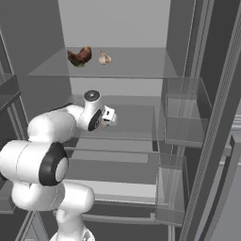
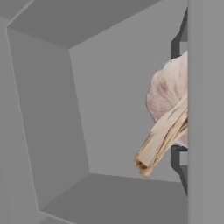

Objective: Place one garlic and one steak in each tupperware on the nearby counter, to pack two identical lunches.

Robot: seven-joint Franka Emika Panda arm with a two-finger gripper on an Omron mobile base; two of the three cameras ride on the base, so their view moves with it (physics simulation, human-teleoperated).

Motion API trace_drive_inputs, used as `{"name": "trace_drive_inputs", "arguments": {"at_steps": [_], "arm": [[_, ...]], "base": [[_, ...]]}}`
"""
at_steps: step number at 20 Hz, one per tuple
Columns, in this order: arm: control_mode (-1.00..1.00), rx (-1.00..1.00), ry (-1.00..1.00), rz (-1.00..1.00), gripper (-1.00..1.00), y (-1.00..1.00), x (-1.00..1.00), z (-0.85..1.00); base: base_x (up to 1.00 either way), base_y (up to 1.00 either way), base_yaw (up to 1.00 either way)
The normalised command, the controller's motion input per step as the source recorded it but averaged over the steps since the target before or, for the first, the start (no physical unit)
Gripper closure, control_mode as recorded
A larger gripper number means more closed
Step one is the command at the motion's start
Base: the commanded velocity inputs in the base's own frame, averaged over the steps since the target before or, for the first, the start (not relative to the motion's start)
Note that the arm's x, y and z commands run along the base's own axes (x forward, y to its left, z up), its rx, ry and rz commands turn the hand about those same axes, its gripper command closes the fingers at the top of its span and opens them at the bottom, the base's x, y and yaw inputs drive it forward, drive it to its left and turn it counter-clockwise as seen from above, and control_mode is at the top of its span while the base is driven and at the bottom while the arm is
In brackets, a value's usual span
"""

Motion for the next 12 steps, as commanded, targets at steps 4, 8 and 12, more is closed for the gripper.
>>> {"name": "trace_drive_inputs", "arguments": {"at_steps": [4, 8, 12], "arm": [[-1.00, 0.00, -0.09, 0.00, 1.00, -0.89, -1.00, 1.00], [-1.00, 0.00, -0.10, 0.00, 1.00, -0.87, -1.00, 1.00], [-1.00, -0.08, 0.00, 0.09, 1.00, -0.47, -1.00, 0.51]], "base": [[0.00, 0.00, 0.00], [0.00, 0.00, 0.00], [0.00, 0.00, 0.00]]}}
